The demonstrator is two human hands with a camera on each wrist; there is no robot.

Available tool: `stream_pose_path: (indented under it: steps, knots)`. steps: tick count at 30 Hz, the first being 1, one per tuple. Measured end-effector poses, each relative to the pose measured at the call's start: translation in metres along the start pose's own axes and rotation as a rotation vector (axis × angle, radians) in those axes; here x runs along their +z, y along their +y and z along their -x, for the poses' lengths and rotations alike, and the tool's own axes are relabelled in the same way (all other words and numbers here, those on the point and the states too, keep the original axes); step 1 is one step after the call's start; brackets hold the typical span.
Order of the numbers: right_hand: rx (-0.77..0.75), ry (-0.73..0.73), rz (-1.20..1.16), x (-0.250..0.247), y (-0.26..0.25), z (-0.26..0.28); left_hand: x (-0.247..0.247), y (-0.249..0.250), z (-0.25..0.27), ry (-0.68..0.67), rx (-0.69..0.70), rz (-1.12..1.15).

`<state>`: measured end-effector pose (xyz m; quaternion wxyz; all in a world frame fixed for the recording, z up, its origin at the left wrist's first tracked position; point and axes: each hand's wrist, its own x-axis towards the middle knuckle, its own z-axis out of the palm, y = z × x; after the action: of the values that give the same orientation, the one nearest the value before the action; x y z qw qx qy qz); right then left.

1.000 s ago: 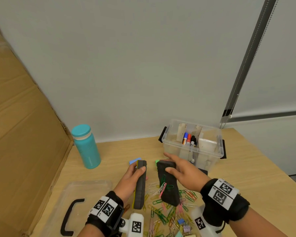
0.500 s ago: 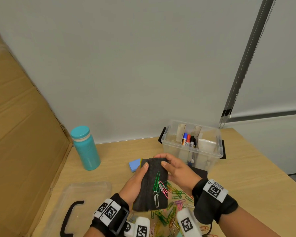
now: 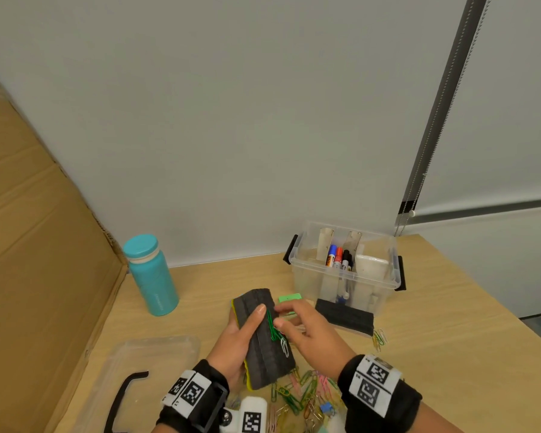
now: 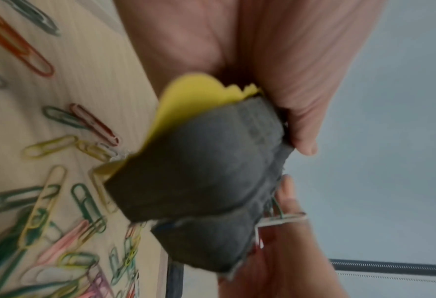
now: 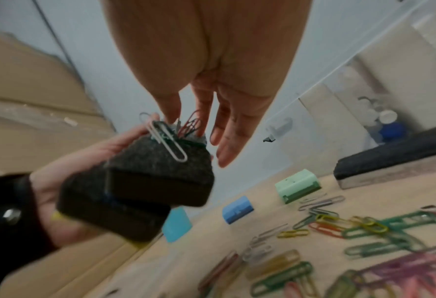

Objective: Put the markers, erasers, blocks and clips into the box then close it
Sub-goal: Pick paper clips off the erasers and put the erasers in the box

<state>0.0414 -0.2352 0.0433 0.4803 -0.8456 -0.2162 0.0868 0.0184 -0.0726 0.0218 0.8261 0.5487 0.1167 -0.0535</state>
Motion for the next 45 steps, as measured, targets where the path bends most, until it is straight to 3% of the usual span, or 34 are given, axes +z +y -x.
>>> stream_pose_path:
  steps: [7,11,15,17,20,23,26,39,42,45]
  knots:
    - [-0.030,-0.041,0.148,-0.005,0.024,0.004,0.006,0.000,0.004,0.023,0.001,-0.004]
    - [0.004,-0.118,0.360,-0.016,0.044,0.009,0.010,-0.003,0.005,0.051,0.000,-0.007]
    - [0.102,-0.284,0.611,-0.028,0.062,0.018,0.016,-0.006,0.004,0.072,-0.011,0.014]
    - [0.042,-0.245,0.662,-0.035,0.063,0.021,0.022,-0.008,0.003,0.081,-0.015,0.010]
    - [-0.204,-0.091,0.545,-0.041,0.051,0.022,0.031,-0.013,0.000,0.084,-0.011,-0.006]
    - [-0.329,-0.073,0.468,-0.039,0.039,0.020,0.044,-0.016,-0.003,0.071,-0.013,-0.023]
    - [-0.250,-0.076,0.351,-0.040,0.038,0.018,0.052,-0.015,-0.002,0.054,-0.030,-0.034]
    - [0.002,-0.397,-0.056,-0.051,0.061,0.013,0.057,-0.039,0.007,0.148,-0.085,-0.063]
    - [0.026,-0.431,0.009,-0.053,0.070,0.012,0.058,-0.040,0.005,0.166,-0.076,-0.047]
    - [0.041,-0.465,0.231,-0.059,0.086,0.010,0.059,-0.040,0.004,0.181,-0.068,-0.019]
